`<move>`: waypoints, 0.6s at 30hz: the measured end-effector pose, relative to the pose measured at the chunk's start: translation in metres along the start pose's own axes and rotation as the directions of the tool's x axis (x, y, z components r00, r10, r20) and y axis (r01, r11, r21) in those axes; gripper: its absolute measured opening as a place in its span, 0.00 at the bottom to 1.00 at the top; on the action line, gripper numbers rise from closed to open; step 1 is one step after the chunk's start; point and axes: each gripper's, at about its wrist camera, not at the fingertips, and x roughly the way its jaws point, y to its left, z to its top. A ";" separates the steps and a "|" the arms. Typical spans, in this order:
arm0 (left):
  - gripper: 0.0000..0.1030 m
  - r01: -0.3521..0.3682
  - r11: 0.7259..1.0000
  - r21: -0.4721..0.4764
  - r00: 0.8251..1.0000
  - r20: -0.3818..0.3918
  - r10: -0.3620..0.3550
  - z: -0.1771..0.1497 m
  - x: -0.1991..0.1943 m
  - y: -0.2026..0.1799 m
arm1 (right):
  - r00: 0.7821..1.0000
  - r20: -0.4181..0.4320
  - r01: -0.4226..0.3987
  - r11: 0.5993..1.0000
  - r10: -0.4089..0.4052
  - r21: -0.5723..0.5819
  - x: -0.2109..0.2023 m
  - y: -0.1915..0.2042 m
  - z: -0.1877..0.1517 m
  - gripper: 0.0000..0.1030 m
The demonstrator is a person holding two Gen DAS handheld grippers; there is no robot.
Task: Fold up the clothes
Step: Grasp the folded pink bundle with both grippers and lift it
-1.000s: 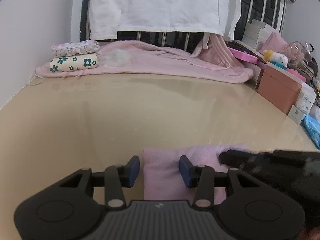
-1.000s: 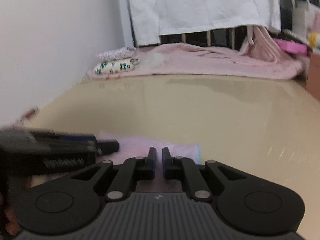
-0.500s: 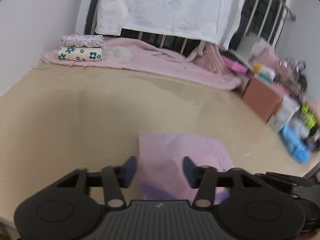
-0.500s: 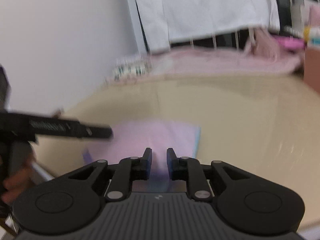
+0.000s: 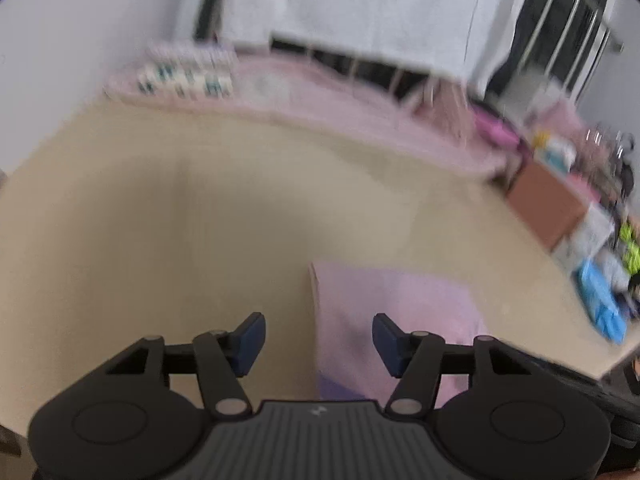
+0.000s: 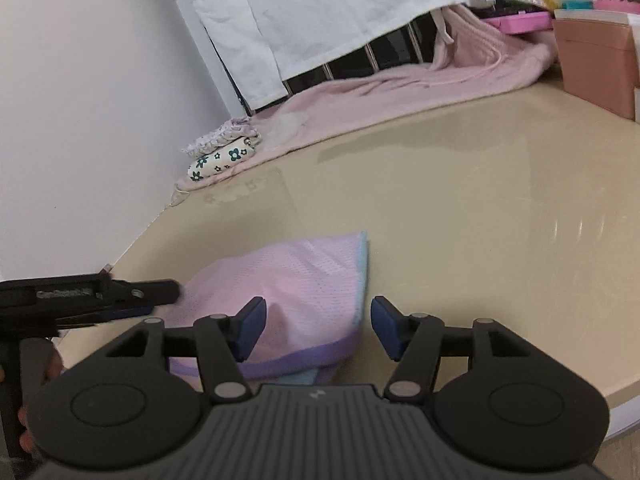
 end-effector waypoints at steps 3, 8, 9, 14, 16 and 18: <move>0.51 -0.024 0.999 0.044 1.000 0.012 0.023 -0.007 0.002 -0.009 | 1.000 -0.005 0.023 0.999 -0.023 -0.031 0.004 0.006 -0.002 0.58; 0.51 -0.029 0.989 0.147 0.999 0.030 0.025 -0.019 0.001 -0.022 | 0.999 -0.003 0.045 0.994 -0.046 -0.102 0.011 0.019 -0.003 0.57; 0.51 -0.033 0.985 0.170 0.999 0.035 0.027 -0.020 0.002 -0.024 | 0.999 0.000 0.054 0.991 -0.054 -0.122 0.012 0.021 -0.003 0.57; 0.39 -0.001 0.983 0.184 1.000 0.017 -0.002 -0.021 0.000 -0.026 | 0.997 0.011 0.081 0.980 -0.081 -0.181 0.015 0.030 -0.004 0.57; 0.39 0.006 0.983 0.182 1.000 0.008 -0.008 -0.019 -0.001 -0.024 | 0.997 -0.002 0.070 0.985 -0.072 -0.156 0.013 0.029 0.002 0.57; 0.39 0.015 0.987 0.162 1.000 -0.010 -0.014 -0.017 0.000 -0.020 | 0.998 -0.017 0.063 0.987 -0.066 -0.146 0.014 0.028 0.005 0.57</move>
